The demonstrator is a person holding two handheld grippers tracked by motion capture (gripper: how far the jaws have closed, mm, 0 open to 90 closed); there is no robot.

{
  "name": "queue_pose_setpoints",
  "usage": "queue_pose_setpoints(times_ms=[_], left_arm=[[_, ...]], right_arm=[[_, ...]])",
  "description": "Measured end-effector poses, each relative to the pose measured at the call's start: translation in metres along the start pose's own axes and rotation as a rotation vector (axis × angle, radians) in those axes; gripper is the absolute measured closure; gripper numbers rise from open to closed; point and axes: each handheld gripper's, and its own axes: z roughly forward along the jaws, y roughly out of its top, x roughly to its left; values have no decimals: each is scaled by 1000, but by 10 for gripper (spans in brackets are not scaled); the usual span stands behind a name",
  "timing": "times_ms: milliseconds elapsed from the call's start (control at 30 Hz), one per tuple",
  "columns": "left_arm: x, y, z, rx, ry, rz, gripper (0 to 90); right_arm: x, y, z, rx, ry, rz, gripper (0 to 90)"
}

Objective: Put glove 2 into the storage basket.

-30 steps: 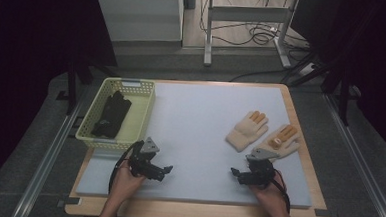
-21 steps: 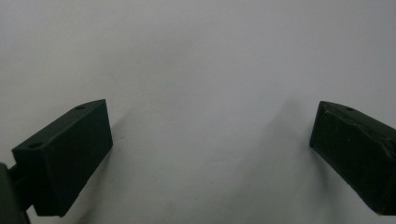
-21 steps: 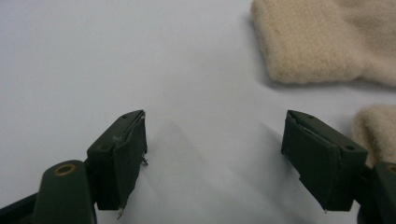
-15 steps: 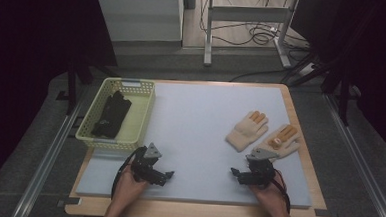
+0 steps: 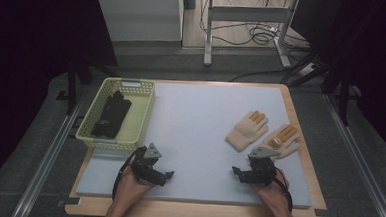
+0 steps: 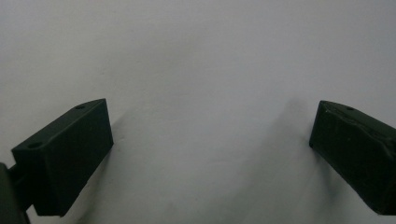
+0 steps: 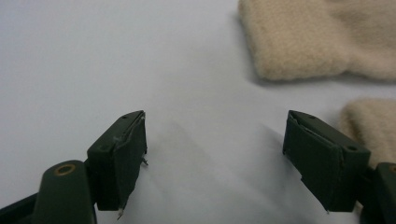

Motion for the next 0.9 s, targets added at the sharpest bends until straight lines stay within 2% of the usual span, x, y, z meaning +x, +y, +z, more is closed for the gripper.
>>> queue_pose_setpoints(times_ms=[300,433,567,700,867,900], left_arm=[[0,0,0,0,0,-1,0],[0,0,0,0,-1,-1,0],[0,0,0,0,-1,-2,0],[0,0,0,-1,-1,-3,0],[0,0,0,-1,-1,-3,0],[0,0,0,-1,-1,-3,0]], right_arm=[[-13,17,-6,-30,6,26,219],[-20,30,-5,-34,-12,18,219],[-31,43,-3,-49,-29,34,218],[-45,55,5,-59,-64,57,218],[-57,64,17,-34,-111,68,219],[-64,68,25,-24,-130,79,219]])
